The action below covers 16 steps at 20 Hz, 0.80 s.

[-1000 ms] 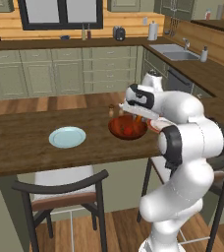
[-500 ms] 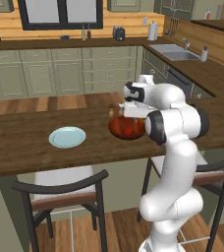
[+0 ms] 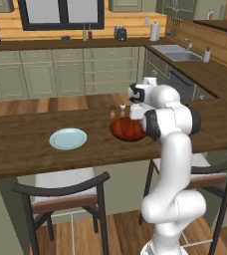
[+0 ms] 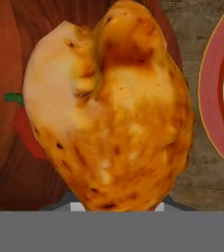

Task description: Pick the chicken drumstick and bell pepper from their plates and place them in the bowl. Then put the bowl in the fridge.

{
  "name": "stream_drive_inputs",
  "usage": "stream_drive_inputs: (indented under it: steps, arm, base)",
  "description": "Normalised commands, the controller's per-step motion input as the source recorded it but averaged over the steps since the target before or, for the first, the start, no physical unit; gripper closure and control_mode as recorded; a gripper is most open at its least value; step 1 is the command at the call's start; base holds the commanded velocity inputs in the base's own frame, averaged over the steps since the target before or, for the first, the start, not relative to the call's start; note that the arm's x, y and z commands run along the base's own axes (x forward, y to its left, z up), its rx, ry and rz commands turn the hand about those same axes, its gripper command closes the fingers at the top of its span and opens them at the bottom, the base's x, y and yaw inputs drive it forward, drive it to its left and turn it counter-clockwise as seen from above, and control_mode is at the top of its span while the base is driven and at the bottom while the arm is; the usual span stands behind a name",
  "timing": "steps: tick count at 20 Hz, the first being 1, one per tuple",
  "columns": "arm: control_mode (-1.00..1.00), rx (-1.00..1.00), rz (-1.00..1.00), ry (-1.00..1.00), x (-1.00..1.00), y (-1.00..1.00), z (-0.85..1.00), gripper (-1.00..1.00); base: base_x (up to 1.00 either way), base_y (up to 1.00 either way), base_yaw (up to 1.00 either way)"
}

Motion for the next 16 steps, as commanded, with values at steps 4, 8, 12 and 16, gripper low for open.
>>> stream_drive_inputs:
  steps: [4, 8, 12, 16]
  arm:
    - [-1.0, 0.09, 0.13, 0.0, 0.23, 0.06, -0.4, 1.0]
    - [-1.0, 0.1, 0.1, 0.0, 0.0, 0.08, -0.37, 1.0]
    - [-1.0, 0.07, 0.07, 0.0, 0.0, 0.2, -0.26, 1.0]
    - [-1.0, 0.02, 0.05, 0.0, 0.09, 0.31, -0.27, 1.0]
  base:
    - [0.0, 0.0, 0.0]
    - [0.0, 0.0, 0.0]
    - [0.0, 0.0, 0.0]
    - [0.0, 0.0, 0.0]
